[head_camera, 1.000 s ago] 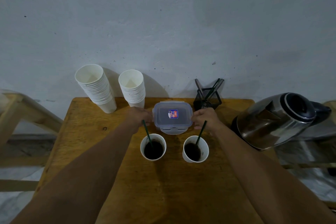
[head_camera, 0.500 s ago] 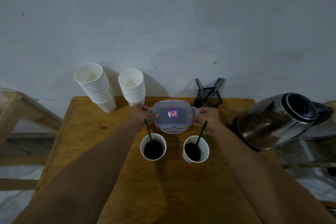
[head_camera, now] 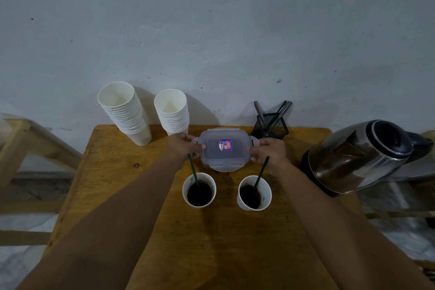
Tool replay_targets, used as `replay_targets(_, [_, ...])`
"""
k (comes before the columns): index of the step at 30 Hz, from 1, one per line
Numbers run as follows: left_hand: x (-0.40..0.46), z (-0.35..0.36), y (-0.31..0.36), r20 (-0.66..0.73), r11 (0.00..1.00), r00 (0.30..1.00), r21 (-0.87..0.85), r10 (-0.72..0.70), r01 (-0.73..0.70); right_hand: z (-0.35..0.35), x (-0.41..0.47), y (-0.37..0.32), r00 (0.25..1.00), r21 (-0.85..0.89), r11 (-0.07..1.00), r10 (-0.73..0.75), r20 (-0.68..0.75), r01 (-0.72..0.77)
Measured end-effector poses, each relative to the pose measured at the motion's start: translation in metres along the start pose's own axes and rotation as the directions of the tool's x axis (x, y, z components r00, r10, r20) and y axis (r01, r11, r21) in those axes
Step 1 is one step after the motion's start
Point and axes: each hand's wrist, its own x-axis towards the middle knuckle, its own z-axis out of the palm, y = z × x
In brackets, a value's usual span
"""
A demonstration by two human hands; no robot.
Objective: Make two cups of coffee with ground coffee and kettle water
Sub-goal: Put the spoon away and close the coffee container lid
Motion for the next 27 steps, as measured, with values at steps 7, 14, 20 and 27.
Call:
replay_targets(7, [-0.003, 0.002, -0.001, -0.001, 1.000, 1.000, 0.021, -0.020, 0.020, 0.002, 0.004, 0.003, 1.000, -0.085, 0.996, -0.004, -0.012, 0.003])
replay_targets(14, [-0.003, 0.004, -0.003, -0.013, 0.998, 0.999, 0.049, -0.029, 0.030, 0.003, 0.005, 0.004, 1.000, -0.069, 0.998, 0.006, 0.014, -0.005])
replay_targets(20, [0.001, 0.000, -0.010, -0.088, 0.996, 0.996, 0.089, -0.022, 0.030, 0.002, 0.000, 0.013, 0.985, -0.361, 0.918, -0.139, 0.098, 0.166])
replay_targets(27, [0.004, 0.007, -0.005, -0.106, 0.982, 0.990, 0.160, -0.088, 0.104, 0.001, 0.001, 0.010, 0.984, -0.315, 0.937, -0.114, 0.139, 0.153])
